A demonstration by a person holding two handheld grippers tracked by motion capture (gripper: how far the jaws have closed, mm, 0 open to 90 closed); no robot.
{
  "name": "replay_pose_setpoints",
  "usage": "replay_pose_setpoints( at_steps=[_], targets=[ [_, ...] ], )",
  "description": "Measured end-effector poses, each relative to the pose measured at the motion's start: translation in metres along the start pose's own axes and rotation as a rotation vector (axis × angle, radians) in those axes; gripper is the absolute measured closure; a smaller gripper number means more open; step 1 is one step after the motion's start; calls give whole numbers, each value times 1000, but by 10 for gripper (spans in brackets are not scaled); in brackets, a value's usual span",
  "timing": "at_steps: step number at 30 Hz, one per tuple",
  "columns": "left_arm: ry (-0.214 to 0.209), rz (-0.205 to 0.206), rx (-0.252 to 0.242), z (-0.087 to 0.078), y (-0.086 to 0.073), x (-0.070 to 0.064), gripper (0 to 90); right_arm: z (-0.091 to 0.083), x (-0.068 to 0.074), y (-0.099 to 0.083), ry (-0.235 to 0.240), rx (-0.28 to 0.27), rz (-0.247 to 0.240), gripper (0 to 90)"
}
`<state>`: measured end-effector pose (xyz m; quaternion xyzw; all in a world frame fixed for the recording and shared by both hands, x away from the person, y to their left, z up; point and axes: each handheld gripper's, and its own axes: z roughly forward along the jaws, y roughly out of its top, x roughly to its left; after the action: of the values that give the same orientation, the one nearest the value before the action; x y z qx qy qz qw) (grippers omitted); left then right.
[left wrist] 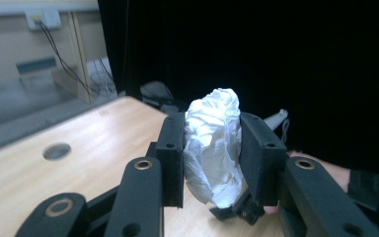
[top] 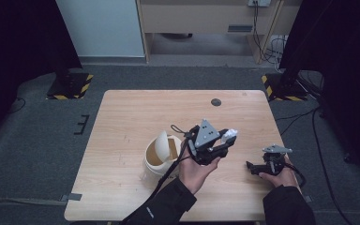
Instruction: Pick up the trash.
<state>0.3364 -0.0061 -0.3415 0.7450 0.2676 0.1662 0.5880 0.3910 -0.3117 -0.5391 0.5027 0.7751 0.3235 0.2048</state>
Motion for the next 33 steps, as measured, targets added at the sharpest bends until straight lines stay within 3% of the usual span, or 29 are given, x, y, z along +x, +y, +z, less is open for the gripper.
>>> replay_pose_setpoints(
  at_steps=[7, 14, 26, 33],
  targets=[
    [3, 7, -66, -29, 19, 8, 640, 0, 0, 0, 0, 0, 0, 8],
    [34, 21, -108, -62, 27, 28, 635, 0, 0, 0, 0, 0, 0, 8],
    [125, 22, -158, -125, 22, 57, 635, 0, 0, 0, 0, 0, 0, 8],
    [172, 7, -171, -150, 12, 67, 634, 0, 0, 0, 0, 0, 0, 8]
  ],
)
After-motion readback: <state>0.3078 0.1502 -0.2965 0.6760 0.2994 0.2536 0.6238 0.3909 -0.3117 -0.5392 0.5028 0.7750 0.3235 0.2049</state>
